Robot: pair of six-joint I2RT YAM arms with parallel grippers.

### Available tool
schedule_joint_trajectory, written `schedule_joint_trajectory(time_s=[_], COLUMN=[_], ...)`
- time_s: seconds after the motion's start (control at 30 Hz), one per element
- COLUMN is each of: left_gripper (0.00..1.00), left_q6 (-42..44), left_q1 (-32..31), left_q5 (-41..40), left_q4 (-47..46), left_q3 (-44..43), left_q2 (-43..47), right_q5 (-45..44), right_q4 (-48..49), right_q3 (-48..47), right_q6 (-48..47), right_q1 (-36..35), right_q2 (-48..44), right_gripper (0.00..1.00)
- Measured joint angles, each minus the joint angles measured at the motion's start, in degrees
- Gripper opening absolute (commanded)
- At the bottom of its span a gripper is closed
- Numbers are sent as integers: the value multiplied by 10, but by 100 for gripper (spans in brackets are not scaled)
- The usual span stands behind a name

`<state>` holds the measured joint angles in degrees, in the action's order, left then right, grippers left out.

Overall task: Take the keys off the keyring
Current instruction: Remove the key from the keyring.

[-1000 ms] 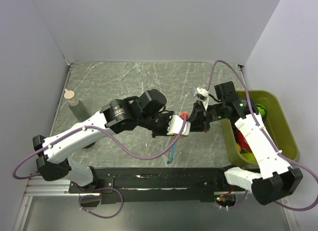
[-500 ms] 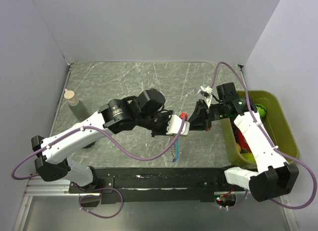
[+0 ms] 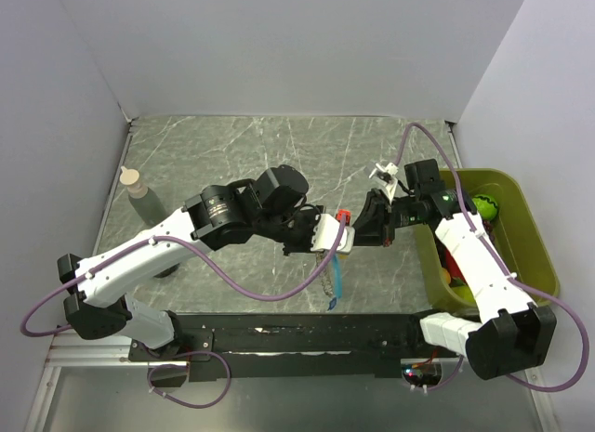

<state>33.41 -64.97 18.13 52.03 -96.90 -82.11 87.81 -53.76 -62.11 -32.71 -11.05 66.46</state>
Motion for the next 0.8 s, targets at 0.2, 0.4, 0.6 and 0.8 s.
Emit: schedule_joint_trajectory(time_s=[0.2,0.4,0.6,0.8], left_gripper=[1,1,1,1], left_q6=[0,-1,-1,-2], left_q1=[0,0,-2,-3], left_q5=[2,7,16,21], left_q4=[1,2,7,10], left_q3=[-5,-7,-17,-21], left_q2=[0,0,0,0], right_q5=[3,2,-2,-10], right_q4=[-13,-35,-24,-15], right_q3=[0,-2,-2,-2], right_q6=[-20,-53,-48,-43], right_q1=[1,1,1,1], right_q2=[-1,-11,-38,-49], right_gripper=[0,0,0,0])
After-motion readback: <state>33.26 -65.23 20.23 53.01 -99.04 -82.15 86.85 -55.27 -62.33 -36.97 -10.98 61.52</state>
